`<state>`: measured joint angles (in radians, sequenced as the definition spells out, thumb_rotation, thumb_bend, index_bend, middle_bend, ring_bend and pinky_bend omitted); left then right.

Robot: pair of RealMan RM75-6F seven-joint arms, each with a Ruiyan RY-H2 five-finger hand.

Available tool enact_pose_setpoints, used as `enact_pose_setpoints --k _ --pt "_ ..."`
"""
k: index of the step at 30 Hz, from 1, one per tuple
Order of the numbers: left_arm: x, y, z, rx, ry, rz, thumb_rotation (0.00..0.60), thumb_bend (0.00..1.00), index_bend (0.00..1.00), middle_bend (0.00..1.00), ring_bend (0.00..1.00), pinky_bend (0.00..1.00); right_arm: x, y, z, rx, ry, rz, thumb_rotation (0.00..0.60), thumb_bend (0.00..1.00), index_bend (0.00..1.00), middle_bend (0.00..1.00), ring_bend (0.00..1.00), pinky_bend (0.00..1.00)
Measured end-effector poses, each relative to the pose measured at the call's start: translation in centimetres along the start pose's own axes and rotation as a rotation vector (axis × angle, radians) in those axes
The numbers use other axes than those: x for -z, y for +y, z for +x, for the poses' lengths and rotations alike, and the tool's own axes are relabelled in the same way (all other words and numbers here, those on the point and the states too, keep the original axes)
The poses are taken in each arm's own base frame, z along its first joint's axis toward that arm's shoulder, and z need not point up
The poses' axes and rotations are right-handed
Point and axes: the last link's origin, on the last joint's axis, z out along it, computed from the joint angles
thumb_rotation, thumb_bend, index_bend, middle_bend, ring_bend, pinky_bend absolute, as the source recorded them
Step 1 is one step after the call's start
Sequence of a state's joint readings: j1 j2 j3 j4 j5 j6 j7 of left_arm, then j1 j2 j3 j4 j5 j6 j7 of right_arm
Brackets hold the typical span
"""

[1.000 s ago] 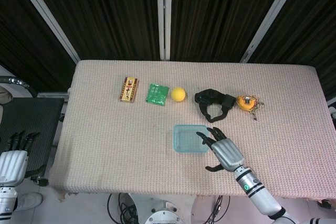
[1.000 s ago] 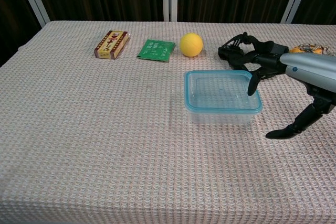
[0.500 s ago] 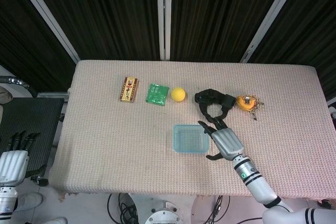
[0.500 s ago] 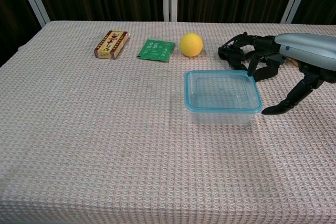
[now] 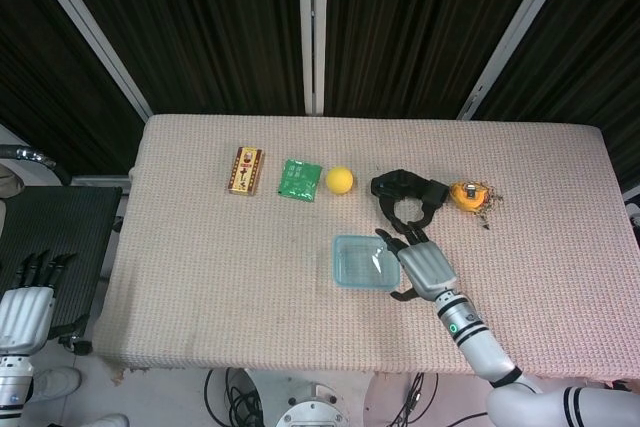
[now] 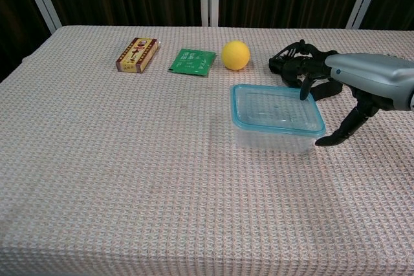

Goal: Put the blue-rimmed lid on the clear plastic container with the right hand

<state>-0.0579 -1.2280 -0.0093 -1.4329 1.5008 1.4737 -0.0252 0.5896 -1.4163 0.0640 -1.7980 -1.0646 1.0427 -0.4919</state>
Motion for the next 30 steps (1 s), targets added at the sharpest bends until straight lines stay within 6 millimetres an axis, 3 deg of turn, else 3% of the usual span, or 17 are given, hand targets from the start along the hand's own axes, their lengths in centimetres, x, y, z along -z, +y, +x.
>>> enact_pose_setpoints --k 11,17,23,30 --pt "-0.1 -0.1 -0.2 0.005 -0.004 0.001 0.600 0.00 0.14 0.14 0.02 0.00 -0.3 -0.2 -0.3 0.000 -0.008 -0.004 0.600 0.00 0.00 0.29 0.00 0.00" --pt "-0.2 -0.2 0.0 0.004 0.008 0.000 0.600 0.00 0.14 0.14 0.02 0.00 0.5 -0.2 0.8 -0.006 0.051 0.003 0.600 0.00 0.00 0.28 0.00 0.00" --pt "-0.5 0.1 0.4 -0.005 0.049 -0.013 0.600 0.00 0.14 0.13 0.02 0.00 2.8 0.7 2.9 -0.007 0.203 -0.003 0.600 0.01 0.00 0.17 0.00 0.00" --pt "-0.7 0.9 1.0 -0.064 0.129 -0.040 0.600 0.00 0.14 0.11 0.02 0.00 8.7 4.6 4.3 0.030 0.442 -0.108 0.600 0.03 0.00 0.02 0.00 0.00"
